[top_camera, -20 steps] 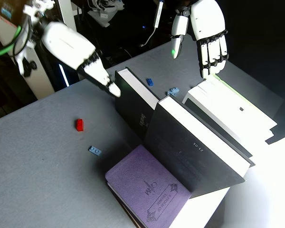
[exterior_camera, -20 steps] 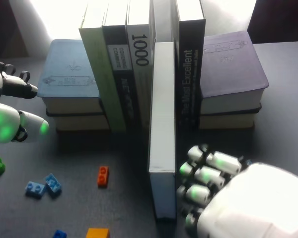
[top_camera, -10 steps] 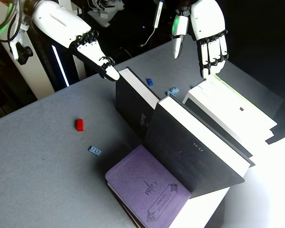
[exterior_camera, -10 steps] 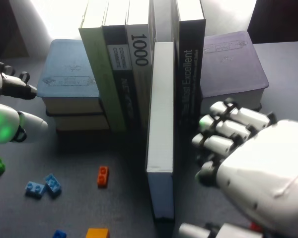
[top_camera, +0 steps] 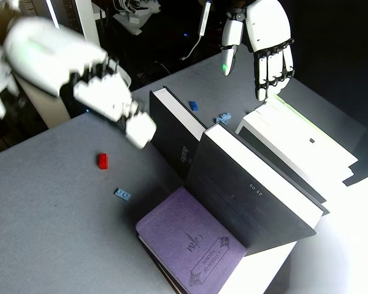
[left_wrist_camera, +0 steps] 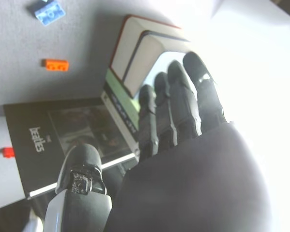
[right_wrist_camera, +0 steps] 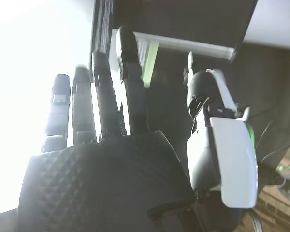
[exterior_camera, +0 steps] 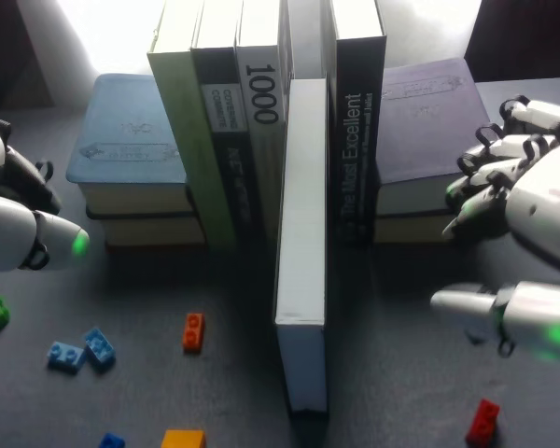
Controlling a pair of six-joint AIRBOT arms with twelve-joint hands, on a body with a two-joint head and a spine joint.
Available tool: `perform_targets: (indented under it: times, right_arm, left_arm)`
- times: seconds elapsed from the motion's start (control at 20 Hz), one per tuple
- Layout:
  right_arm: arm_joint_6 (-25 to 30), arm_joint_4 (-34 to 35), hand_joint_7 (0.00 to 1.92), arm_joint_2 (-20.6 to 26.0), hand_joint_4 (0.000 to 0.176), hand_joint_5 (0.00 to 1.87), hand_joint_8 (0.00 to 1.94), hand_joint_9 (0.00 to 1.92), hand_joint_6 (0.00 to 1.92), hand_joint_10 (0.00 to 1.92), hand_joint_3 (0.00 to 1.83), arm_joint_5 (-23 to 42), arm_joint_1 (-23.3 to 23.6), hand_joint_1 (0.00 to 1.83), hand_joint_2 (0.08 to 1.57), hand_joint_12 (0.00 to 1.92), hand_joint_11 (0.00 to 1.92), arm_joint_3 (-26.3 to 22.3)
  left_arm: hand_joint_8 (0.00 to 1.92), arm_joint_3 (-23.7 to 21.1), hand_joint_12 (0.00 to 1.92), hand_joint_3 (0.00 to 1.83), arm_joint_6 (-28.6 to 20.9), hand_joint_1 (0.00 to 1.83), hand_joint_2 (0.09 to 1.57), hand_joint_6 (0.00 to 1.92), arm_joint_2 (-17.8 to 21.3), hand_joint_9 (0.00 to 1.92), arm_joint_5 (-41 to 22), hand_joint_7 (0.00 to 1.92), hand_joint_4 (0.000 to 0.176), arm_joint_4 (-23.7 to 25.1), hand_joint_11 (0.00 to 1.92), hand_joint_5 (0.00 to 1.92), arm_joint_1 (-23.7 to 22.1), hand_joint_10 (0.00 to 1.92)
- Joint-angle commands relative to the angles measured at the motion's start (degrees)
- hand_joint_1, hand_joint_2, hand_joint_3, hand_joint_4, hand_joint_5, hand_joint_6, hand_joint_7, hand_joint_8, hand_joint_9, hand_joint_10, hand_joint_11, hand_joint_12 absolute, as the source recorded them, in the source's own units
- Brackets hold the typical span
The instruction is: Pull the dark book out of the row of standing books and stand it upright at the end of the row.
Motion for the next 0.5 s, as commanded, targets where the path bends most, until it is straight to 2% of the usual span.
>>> perform_targets:
  times: [0.0,0.05,0.1,0.15,0.2,0.3,0.4,0.45]
  right_arm:
    - [2.88,-5.15,0.73,0.93,0.0,0.76,0.08,0.35,0.46,0.88,0.0,2.0,0.28,0.13,1.23,1.56,0.0,0.94]
    - [7.13,-8.76,0.73,1.29,0.0,0.76,0.08,0.35,0.46,0.88,0.0,0.15,0.05,0.13,1.23,1.56,0.0,3.2]
    - [10.22,-10.69,0.71,1.54,0.0,0.71,0.68,0.46,0.85,1.33,0.0,-1.69,0.15,0.15,1.24,1.84,0.11,4.83]
    - [12.26,-11.21,0.71,1.65,0.0,0.71,0.68,0.46,0.85,1.33,0.0,-3.46,0.49,0.15,1.24,1.84,0.11,6.01]
    - [12.81,-11.21,0.66,1.65,0.0,0.72,1.2,0.49,1.12,1.6,0.0,-4.49,1.03,0.23,1.23,1.92,0.27,6.8]
    - [12.83,-11.21,0.7,1.63,0.0,0.72,1.34,0.58,1.28,1.74,0.0,-4.74,1.9,0.23,1.23,1.92,0.38,6.78]
    - [12.81,-11.21,0.7,1.62,0.0,0.68,1.47,0.6,1.43,1.83,0.0,-4.74,2.14,0.21,1.24,1.92,0.44,6.21]
    - [12.66,-11.21,0.72,1.61,0.0,0.68,1.48,0.6,1.44,1.84,0.0,-4.74,2.14,0.2,1.24,1.92,0.43,5.86]
  left_arm:
    - [0.01,0.02,1.12,0.0,0.21,0.07,1.31,0.01,0.31,0.75,-3.1,0.73,0.0,2.4,0.31,0.64,-0.67,0.04]
    - [0.01,-0.01,1.12,0.0,0.2,0.07,1.31,0.01,0.31,0.75,-3.1,0.73,0.0,2.39,0.31,0.64,-0.73,0.04]
    - [0.04,-0.03,1.15,0.0,0.2,0.14,1.3,0.03,0.31,0.93,-3.1,0.92,0.0,2.39,0.45,0.79,-0.73,0.09]
    - [0.04,-0.03,1.15,0.0,0.2,0.14,1.3,0.03,0.31,0.93,-3.1,0.92,0.0,2.39,0.45,0.79,-0.72,0.09]
    - [0.04,-0.02,1.32,0.0,0.2,0.07,1.34,0.01,0.31,1.01,-3.1,1.05,0.0,2.39,0.48,0.89,-0.67,0.24]
    - [0.06,-0.02,1.4,0.0,0.08,0.1,1.33,0.01,0.32,0.97,-3.1,1.2,0.0,2.37,0.59,1.0,-0.54,0.72]
    - [0.09,-0.02,1.47,0.0,-0.07,0.14,1.34,0.02,0.32,0.9,-3.1,1.25,0.0,2.37,0.61,1.04,-0.52,0.99]
    - [0.12,-0.03,1.51,0.0,-0.16,0.12,1.36,0.01,0.32,0.88,-3.1,1.27,0.0,2.37,0.61,1.04,-0.52,1.1]
